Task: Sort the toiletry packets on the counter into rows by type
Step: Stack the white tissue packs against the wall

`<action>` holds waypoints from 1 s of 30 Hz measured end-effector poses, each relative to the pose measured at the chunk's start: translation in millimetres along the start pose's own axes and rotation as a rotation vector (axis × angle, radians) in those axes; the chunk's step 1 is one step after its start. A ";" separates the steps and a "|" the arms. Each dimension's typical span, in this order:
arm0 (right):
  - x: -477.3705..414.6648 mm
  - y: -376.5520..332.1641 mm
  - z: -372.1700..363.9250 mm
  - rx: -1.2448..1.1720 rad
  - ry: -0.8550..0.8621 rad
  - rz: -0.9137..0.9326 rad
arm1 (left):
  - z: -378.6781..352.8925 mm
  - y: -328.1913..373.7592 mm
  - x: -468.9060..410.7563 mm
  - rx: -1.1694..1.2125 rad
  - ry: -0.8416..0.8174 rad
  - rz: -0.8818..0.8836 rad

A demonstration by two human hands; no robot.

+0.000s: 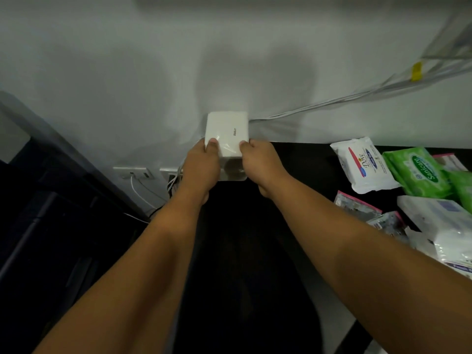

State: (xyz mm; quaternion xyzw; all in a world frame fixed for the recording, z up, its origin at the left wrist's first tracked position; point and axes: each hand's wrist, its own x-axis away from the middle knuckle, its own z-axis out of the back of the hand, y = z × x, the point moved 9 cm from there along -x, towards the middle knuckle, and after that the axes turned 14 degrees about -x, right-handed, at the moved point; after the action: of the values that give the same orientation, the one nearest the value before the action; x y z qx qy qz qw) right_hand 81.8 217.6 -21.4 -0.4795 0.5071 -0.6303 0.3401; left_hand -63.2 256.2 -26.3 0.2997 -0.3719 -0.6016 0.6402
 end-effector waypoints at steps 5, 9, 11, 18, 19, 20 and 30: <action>-2.9 1.4 -2.2 0.027 -0.022 -0.045 | 0.8 -4.4 -0.1 0.063 -0.031 0.026; 8.0 -6.2 9.3 -0.001 0.005 -0.019 | 15.7 2.9 7.8 -0.017 0.066 0.029; 20.3 -12.1 19.1 0.018 0.007 0.002 | 34.1 14.2 20.2 -0.092 0.194 -0.027; 89.3 -30.9 72.6 0.196 -0.033 0.132 | 44.9 55.3 93.6 -0.133 0.309 -0.201; 100.0 -32.7 83.0 0.223 -0.024 0.133 | 36.5 59.4 106.0 -0.129 0.267 -0.211; 111.1 -35.2 93.9 0.249 -0.012 0.141 | 29.2 64.9 120.6 -0.133 0.243 -0.238; 230.9 -17.2 202.2 0.296 0.071 0.198 | -44.2 68.6 263.1 -0.244 0.059 -0.287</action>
State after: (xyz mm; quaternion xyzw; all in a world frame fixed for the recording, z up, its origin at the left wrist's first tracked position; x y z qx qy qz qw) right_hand 203.5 -52.7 60.4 -0.3493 0.4653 -0.6781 0.4490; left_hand 11.1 -1.4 37.2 0.2876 -0.2306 -0.7182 0.5901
